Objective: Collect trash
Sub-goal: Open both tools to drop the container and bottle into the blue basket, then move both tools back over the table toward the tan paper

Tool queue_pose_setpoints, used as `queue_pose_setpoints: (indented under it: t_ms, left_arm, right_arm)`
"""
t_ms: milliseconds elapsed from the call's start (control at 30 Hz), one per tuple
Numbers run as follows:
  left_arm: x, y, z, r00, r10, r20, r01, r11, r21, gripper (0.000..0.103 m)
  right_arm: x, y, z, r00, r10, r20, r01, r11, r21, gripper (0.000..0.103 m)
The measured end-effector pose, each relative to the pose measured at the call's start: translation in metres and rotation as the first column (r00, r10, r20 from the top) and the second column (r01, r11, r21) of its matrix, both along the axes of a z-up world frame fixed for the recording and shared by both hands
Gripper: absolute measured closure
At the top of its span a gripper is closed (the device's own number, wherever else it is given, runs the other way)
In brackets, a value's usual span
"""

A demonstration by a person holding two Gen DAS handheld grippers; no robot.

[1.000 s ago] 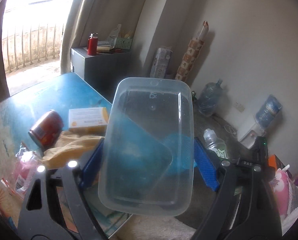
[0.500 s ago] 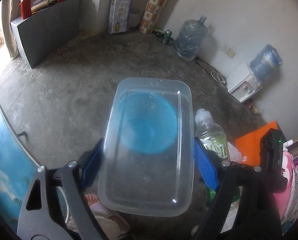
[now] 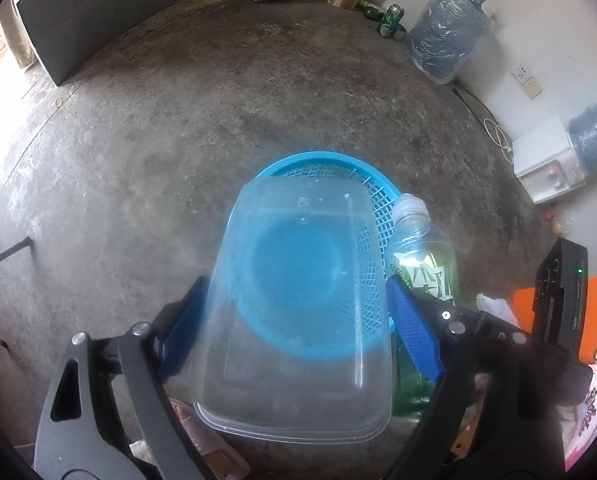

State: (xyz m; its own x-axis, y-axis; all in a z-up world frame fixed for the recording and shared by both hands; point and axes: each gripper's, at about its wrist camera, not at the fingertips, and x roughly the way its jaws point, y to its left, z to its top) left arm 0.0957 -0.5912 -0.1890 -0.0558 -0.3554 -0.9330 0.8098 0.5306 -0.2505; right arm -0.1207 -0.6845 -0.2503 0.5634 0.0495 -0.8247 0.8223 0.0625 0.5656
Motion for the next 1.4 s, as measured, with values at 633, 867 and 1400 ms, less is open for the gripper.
queue_pose_setpoints:
  t_ms: [633,867,1400]
  left_arm:
    - [-0.004,0.037,0.057,0.999,-0.033,0.013,0.034,0.987,-0.154,0.019]
    - [-0.020,0.069,0.108,0.999,-0.051,0.019,0.054,0.968,-0.245,0.019]
    - [-0.067,0.240,0.208,0.987,-0.033,0.160,0.090,0.928,-0.361,0.015]
  right_arm:
    - [-0.025,0.014,0.017,0.998,0.025,-0.055,-0.031,0.993,-0.116,0.041]
    - [-0.064,0.056,0.058,0.999,0.025,-0.045,-0.033,0.979,-0.201,0.041]
    - [-0.064,0.182,0.190,0.959,0.126,-0.255,-0.254,0.784,-0.566,0.014]
